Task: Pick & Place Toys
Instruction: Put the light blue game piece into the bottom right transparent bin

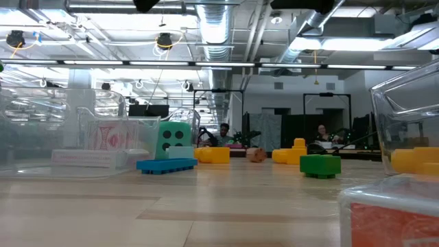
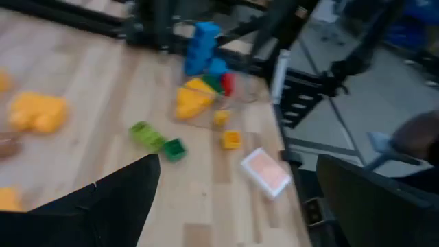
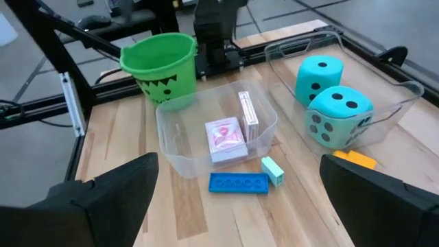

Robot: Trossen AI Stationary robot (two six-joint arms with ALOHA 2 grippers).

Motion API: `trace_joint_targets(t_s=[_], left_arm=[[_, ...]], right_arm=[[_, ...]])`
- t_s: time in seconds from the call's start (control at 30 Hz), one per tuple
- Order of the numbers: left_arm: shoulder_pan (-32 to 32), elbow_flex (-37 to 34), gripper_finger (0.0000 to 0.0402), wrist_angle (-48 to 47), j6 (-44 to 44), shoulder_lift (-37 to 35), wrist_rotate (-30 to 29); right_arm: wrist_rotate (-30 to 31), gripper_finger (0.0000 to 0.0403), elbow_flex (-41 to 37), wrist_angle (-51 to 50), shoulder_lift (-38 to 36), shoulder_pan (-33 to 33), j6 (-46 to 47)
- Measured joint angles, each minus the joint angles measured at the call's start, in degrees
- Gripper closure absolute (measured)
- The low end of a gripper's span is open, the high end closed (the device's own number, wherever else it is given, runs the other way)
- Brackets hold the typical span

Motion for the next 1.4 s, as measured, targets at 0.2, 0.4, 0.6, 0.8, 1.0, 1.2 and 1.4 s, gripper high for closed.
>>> trace_joint_targets(t_s=[0.2,0.4,0.6,0.8,1.0,1.2,1.4], left_arm=[[-2.67,0.02,0.0019,7.67,3.85,3.74,0.36],[-3.34,1.91,0.0019,7.82,11.02,9.13,-6.6],[-3.28,12.65,0.0019,-5.01,16.49,18.9,-17.62],[-2.84,28.15,0.0019,-21.74,15.18,31.14,-23.86],[-0.29,32.94,0.0031,-35.22,13.47,40.24,-23.99],[2.79,32.85,0.0094,-41.47,13.1,45.28,-22.39],[4.92,32.91,0.0162,-41.7,12.94,45.87,-13.28]], right_arm=[[-0.7,0.0007,0.02,-1.94,-2.22,1.13,1.09],[-0.28,0.0007,0.02,-2.36,-4.07,3.83,1.07],[0.53,0.0007,0.02,-3.39,-5.39,4.94,1.05],[1.45,0.0007,0.02,-5.41,-5.39,5.22,1.53],[1.44,0.0007,0.0,-5.45,-6.23,7.17,1.73],[5.59,0.0007,0.0,-5.23,-7.99,11.22,1.48],[6.36,0.0007,0.0,-5.2,-8.41,12.78,1.07]])
